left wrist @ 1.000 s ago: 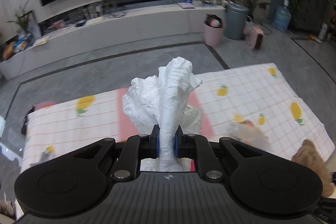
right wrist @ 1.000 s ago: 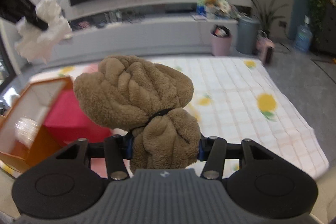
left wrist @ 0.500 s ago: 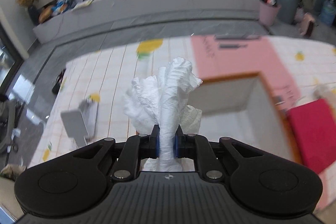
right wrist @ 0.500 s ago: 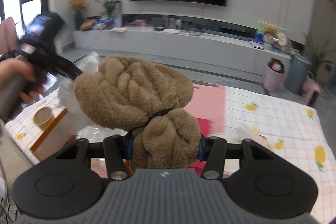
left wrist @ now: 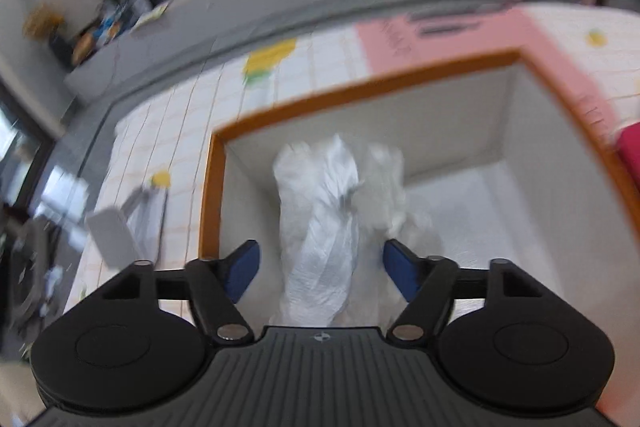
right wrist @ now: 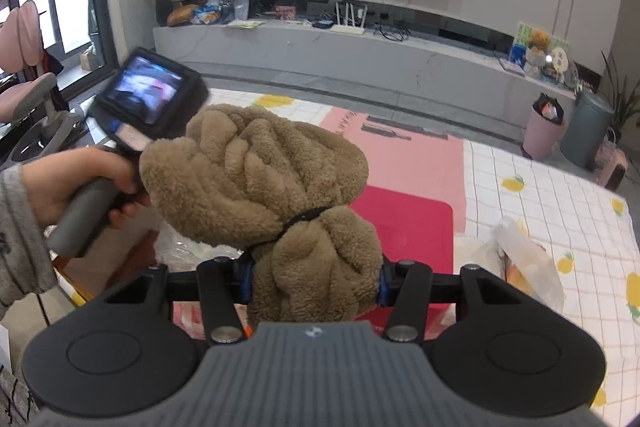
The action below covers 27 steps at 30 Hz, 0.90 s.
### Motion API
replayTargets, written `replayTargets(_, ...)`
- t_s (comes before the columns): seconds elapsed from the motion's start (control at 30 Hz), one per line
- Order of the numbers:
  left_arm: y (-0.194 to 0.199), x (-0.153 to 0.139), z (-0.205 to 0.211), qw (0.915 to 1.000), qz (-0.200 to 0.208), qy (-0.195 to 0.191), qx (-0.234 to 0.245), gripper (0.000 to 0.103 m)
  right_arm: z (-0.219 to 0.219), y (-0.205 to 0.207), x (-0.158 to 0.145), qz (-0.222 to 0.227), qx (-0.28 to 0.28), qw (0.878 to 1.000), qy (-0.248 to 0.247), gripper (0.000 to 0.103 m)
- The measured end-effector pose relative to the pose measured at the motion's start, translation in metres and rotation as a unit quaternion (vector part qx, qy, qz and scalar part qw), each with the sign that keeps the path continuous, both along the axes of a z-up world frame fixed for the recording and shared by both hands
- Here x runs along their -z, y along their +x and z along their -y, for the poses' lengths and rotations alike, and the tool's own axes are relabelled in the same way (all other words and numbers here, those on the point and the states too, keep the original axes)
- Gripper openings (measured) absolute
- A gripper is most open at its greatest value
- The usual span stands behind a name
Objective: Organize soft objects
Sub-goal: 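Carry the brown towel over the orange box and open the right tool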
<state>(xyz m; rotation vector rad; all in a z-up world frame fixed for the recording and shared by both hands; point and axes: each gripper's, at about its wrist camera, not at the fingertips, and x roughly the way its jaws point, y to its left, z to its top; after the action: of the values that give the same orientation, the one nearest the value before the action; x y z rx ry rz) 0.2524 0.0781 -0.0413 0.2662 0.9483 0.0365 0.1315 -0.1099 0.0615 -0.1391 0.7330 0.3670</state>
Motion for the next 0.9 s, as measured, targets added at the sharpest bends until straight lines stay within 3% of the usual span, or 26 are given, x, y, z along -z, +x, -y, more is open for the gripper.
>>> replayTargets(0.1,-0.015,-0.025,-0.007,0.9991,0.028,-0.032,0.006,0.09,0.008,0.002,0.007,-0.009,0.006,1.0,-0.002,0.052)
replayTargets(0.23,-0.04,-0.061,-0.029,0.9961,0.048,-0.063,-0.038,0.09,0.018,-0.006,0.01,-0.014,0.012,1.0,-0.002,0.052)
replayTargets(0.4,-0.083,-0.09,-0.039,0.9937,0.07,-0.026,-0.083,0.09,0.016,-0.011,0.003,-0.009,0.016,1.0,0.001,0.052)
replayTargets(0.57,-0.122,-0.078,-0.045,0.9914,0.098,0.027,-0.083,0.09,-0.005,-0.012,-0.013,-0.021,0.015,1.0,0.008,0.054)
replayTargets(0.67,-0.127,-0.063,-0.06,0.989,0.108,0.01,-0.101,0.09,-0.029,-0.006,-0.018,-0.041,0.016,0.999,0.007,0.054)
replayTargets(0.73,-0.127,-0.056,-0.07,0.9888,0.11,-0.004,-0.1,0.09,-0.051,0.002,-0.015,-0.037,0.02,0.999,-0.022,0.054)
replayTargets(0.9,-0.128,-0.048,-0.092,0.9851,0.121,-0.074,-0.097,0.09,-0.101,0.039,0.009,-0.038,0.057,0.996,-0.054,0.054)
